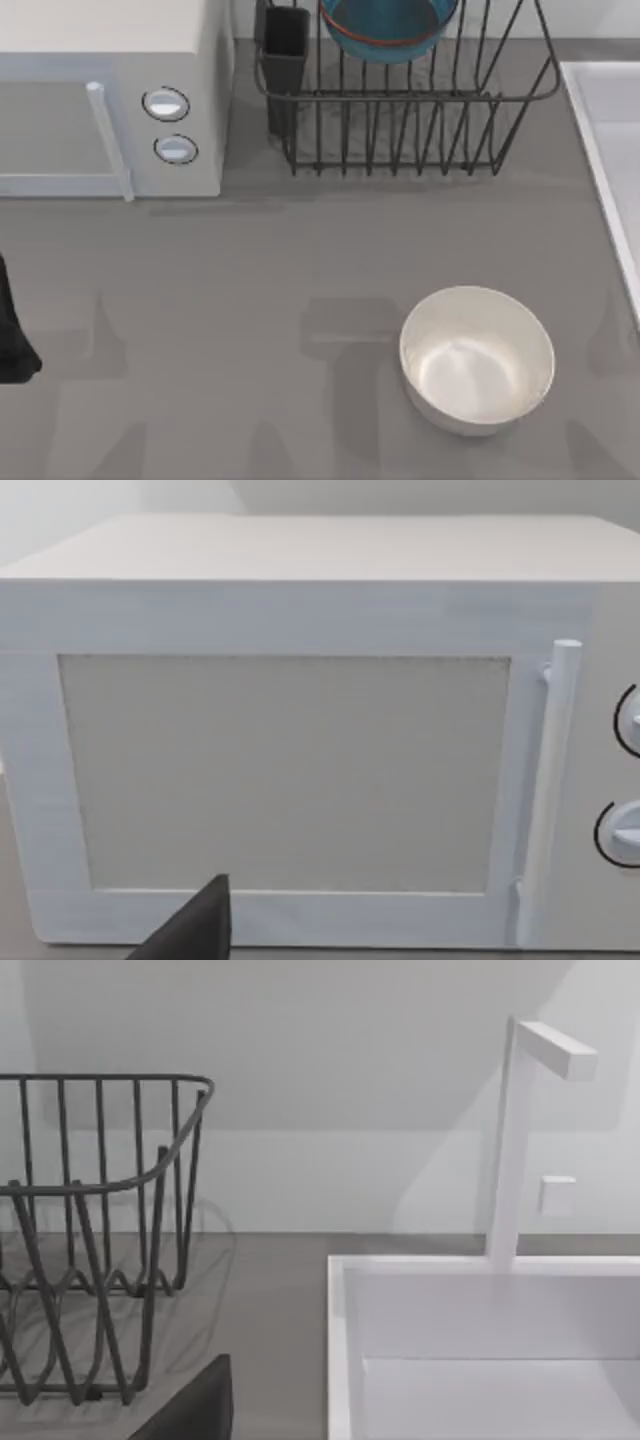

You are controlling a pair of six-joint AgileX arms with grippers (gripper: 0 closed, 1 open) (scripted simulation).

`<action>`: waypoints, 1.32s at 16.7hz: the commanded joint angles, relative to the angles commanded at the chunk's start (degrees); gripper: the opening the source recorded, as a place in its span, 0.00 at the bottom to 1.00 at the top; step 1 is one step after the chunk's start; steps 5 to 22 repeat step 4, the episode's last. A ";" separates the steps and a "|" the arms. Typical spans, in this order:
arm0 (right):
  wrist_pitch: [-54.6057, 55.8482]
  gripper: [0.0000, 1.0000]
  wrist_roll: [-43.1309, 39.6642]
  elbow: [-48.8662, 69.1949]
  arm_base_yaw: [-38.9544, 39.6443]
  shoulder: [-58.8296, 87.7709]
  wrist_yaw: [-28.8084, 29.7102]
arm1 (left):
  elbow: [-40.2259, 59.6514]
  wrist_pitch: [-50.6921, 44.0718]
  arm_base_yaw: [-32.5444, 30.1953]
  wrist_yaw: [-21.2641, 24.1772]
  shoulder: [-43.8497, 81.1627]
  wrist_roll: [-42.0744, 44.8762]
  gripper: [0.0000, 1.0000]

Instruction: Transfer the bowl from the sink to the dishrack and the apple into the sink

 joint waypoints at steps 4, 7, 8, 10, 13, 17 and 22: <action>-1.91 1.00 0.00 -0.63 0.70 -1.98 0.62 | 0.00 0.00 0.00 0.00 0.00 0.00 1.00; -1.91 1.00 0.00 -0.63 0.70 -1.98 0.62 | 0.00 0.00 0.00 0.00 0.00 0.00 1.00; -1.91 1.00 0.00 -0.63 0.70 -1.98 0.62 | 0.00 0.00 0.00 0.00 0.00 0.00 1.00; -1.91 1.00 0.00 -0.63 0.70 -1.98 0.62 | 0.00 0.00 0.00 0.00 0.00 0.00 1.00; -1.91 1.00 0.00 -0.63 0.70 -1.98 0.62 | 0.00 0.00 0.00 0.00 0.00 0.00 1.00; -1.91 1.00 0.00 -0.63 0.70 -1.98 0.62 | 0.00 0.00 0.00 0.00 0.00 0.00 1.00; -1.91 1.00 0.00 -0.63 0.70 -1.98 0.62 | 0.00 0.00 0.00 0.00 0.00 0.00 1.00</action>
